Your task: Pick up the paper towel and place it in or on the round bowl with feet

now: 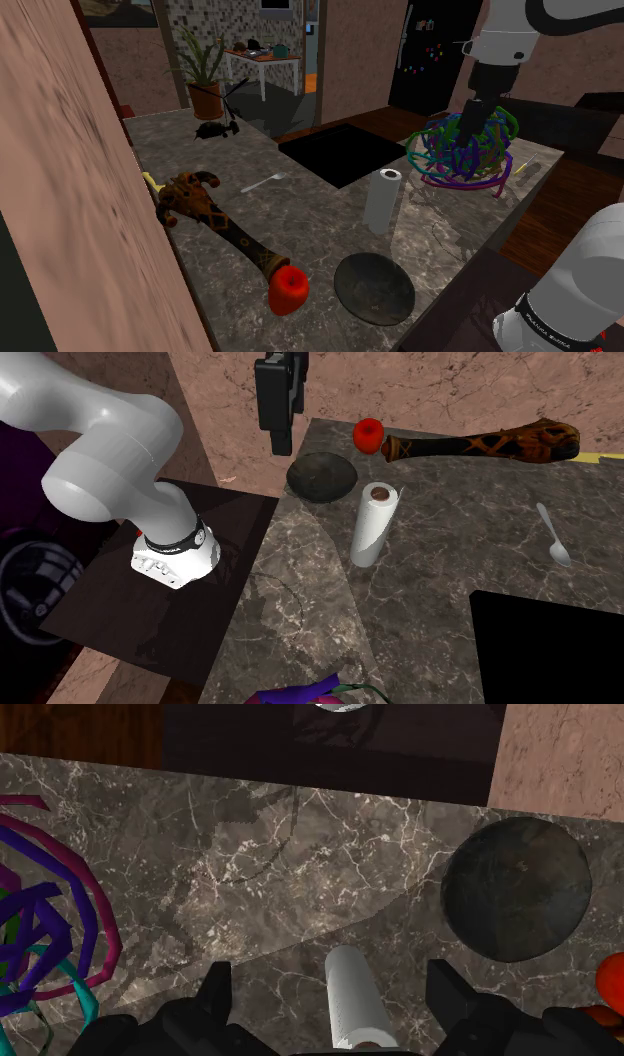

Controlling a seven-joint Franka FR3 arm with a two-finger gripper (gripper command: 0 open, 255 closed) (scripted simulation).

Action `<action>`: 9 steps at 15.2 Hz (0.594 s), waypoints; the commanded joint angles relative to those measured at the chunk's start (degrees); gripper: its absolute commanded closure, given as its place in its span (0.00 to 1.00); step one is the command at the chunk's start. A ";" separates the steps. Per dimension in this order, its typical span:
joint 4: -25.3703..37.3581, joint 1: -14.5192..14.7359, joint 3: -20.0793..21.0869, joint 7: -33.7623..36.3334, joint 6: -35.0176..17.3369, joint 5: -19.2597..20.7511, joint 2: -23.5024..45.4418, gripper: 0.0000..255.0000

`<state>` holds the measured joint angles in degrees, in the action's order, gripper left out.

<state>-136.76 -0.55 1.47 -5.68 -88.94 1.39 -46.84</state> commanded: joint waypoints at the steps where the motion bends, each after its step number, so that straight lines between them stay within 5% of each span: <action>1: 0.00 0.00 0.00 0.00 0.00 0.00 0.00 0.00; 9: -4.03 0.64 3.33 4.93 -15.58 -2.68 11.20 0.00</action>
<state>-140.84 -0.09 4.16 -1.63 -102.55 -0.85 -37.51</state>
